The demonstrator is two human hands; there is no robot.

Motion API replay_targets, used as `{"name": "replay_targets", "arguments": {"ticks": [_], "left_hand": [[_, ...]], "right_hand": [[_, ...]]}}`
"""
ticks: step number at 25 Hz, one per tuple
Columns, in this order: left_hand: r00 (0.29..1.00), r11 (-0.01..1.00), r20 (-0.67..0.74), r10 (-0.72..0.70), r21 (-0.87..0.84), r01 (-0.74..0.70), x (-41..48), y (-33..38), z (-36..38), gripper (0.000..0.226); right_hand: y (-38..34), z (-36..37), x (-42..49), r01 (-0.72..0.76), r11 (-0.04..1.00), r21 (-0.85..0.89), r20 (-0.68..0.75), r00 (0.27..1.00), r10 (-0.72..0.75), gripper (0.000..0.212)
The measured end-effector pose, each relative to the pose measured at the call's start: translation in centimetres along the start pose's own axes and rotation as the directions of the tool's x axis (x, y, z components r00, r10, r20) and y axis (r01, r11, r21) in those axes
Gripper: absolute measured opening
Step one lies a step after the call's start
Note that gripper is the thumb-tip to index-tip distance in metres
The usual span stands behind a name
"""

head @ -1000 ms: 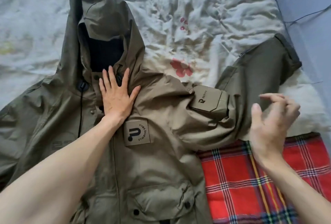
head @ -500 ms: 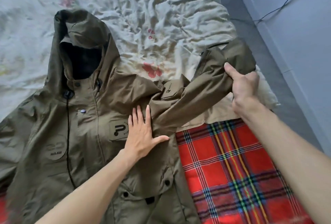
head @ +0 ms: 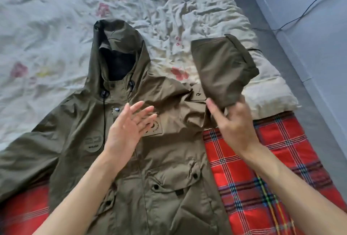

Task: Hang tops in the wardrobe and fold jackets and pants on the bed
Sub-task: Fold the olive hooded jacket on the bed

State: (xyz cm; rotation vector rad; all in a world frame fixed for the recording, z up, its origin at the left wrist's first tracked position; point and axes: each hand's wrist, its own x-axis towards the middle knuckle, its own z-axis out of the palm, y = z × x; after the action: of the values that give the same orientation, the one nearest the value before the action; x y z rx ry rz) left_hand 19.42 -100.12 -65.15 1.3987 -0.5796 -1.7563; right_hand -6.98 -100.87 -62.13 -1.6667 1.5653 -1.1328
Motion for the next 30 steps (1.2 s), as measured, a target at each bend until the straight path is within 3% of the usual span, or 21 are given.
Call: {"name": "replay_targets", "arguments": {"ticks": [2, 3, 5, 6, 8, 9, 10, 11, 12, 13, 15, 16, 18, 20, 21, 23, 26, 28, 30], "left_hand": [[1.000, 0.968, 0.026, 0.016, -0.252, -0.009, -4.5, 2.6, -4.0, 0.068], [1.000, 0.945, 0.013, 0.009, -0.326, -0.004, -6.6, 2.9, -6.7, 0.073], [0.992, 0.921, -0.072, -0.104, -0.384, 0.068, -9.5, 0.6, -12.3, 0.073], [0.968, 0.909, -0.146, -0.205, -0.395, 0.133, -10.3, -1.6, -15.0, 0.069], [0.882, 0.887, -0.256, -0.396, -0.355, 0.295, -10.6, -6.1, -18.6, 0.056], [0.842, 0.888, -0.301, -0.448, -0.262, 0.379, -10.4, -8.0, -19.8, 0.048], [0.825, 0.889, -0.334, -0.455, -0.126, 0.440, -9.9, -9.6, -20.7, 0.039], [0.830, 0.888, -0.362, -0.425, 0.009, 0.459, -9.4, -10.8, -21.5, 0.031], [0.855, 0.890, -0.392, -0.339, 0.160, 0.427, -8.9, -11.9, -21.9, 0.026], [0.887, 0.865, -0.397, -0.236, 0.330, 0.378, -8.6, -12.3, -21.9, 0.019], [0.928, 0.792, -0.353, -0.121, 0.529, 0.304, -8.8, -11.8, -21.0, 0.013], [0.941, 0.824, -0.324, -0.098, 0.503, 0.259, -9.1, -11.5, -21.0, 0.020], [0.947, 0.972, -0.286, -0.144, 0.140, 0.190, -11.0, -10.5, -21.9, 0.024], [0.950, 0.960, -0.215, -0.227, -0.215, 0.181, -14.0, -10.1, -23.8, 0.027], [0.933, 0.948, -0.223, -0.282, -0.212, 0.236, -15.4, -10.5, -25.3, 0.030], [0.868, 0.916, -0.324, -0.376, 0.014, 0.402, -17.8, -12.2, -27.6, 0.030], [0.828, 0.712, -0.406, -0.386, 0.440, 0.548, -18.0, -14.6, -29.0, 0.020], [0.851, 0.450, -0.296, -0.434, 0.747, 0.489, -16.7, -14.2, -28.5, 0.025], [0.802, 0.136, -0.229, -0.552, 0.924, 0.357, -15.1, -12.7, -27.0, 0.037]], "right_hand": [[-1.8, 4.3, -5.4, 0.311, 0.933, -0.182, 0.324, 0.915, -0.241, 0.021], [-2.3, 6.7, -8.4, 0.387, 0.902, -0.190, 0.469, 0.843, -0.263, 0.022], [-2.0, 10.5, -14.1, 0.318, 0.930, -0.181, 0.599, 0.786, -0.152, 0.038], [-1.1, 12.0, -16.6, 0.196, 0.962, -0.192, 0.571, 0.819, -0.053, 0.041], [0.7, 13.8, -19.1, -0.264, 0.947, -0.183, 0.363, 0.877, 0.315, 0.032], [1.3, 14.6, -19.2, -0.554, 0.829, -0.067, 0.252, 0.795, 0.552, 0.027], [2.0, 15.2, -18.6, -0.766, 0.634, 0.107, 0.218, 0.641, 0.736, 0.027], [2.6, 15.8, -17.7, -0.857, 0.436, 0.273, 0.250, 0.501, 0.828, 0.033], [3.4, 16.3, -16.6, -0.870, 0.292, 0.398, 0.294, 0.423, 0.857, 0.039], [4.1, 16.4, -15.4, -0.849, 0.201, 0.489, 0.318, 0.388, 0.865, 0.043], [4.6, 16.8, -13.4, -0.799, 0.148, 0.582, 0.281, 0.369, 0.886, 0.035], [4.6, 16.9, -12.7, -0.791, 0.170, 0.587, 0.227, 0.363, 0.904, 0.023], [4.4, 16.7, -11.7, -0.770, 0.205, 0.604, 0.135, 0.353, 0.926, 0.006], [4.7, 15.9, -10.7, -0.742, 0.194, 0.642, 0.147, 0.367, 0.919, 0.006], [5.2, 15.7, -10.0, -0.740, 0.174, 0.649, 0.179, 0.371, 0.911, 0.011], [6.5, 15.5, -8.6, -0.762, 0.111, 0.637, 0.246, 0.339, 0.908, 0.018], [7.7, 16.5, -8.1, -0.801, 0.045, 0.596, 0.258, 0.245, 0.935, 0.031], [8.1, 16.6, -8.6, -0.783, 0.055, 0.619, 0.223, 0.243, 0.944, 0.044], [8.1, 16.2, -8.8, -0.785, 0.070, 0.615, 0.228, 0.262, 0.938, 0.039]]}}
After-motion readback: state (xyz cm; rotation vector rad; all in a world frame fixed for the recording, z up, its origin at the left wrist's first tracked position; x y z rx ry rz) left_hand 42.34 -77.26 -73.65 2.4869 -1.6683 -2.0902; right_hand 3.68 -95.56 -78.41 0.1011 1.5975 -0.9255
